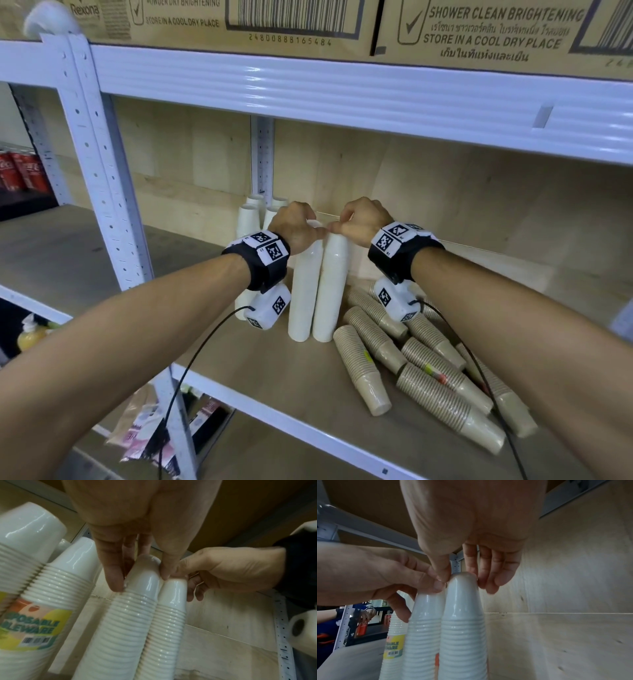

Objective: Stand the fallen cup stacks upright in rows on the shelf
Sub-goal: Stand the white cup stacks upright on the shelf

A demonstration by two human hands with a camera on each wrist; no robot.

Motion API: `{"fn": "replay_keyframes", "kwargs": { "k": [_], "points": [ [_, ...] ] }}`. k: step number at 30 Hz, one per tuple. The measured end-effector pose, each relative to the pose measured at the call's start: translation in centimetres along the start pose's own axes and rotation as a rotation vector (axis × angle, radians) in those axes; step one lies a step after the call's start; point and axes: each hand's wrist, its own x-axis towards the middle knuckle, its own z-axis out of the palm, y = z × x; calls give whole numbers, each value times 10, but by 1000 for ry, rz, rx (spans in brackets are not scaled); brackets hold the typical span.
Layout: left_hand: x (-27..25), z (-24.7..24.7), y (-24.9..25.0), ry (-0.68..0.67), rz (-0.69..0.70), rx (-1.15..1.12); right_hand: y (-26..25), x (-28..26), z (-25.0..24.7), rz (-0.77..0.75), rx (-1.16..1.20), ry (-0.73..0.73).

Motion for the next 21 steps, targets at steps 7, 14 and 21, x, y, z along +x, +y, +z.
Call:
{"fn": "replay_keyframes", "kwargs": {
  "k": [7, 14, 21],
  "points": [
    [2, -3, 5, -65, 35, -54, 1, 1, 1, -27, 20, -25],
    [6, -7, 4, 3, 15, -2, 2, 2, 3, -18, 27, -29],
    [5, -10, 7, -34, 43, -3, 0, 2, 1, -20, 29, -52]
  ]
}}
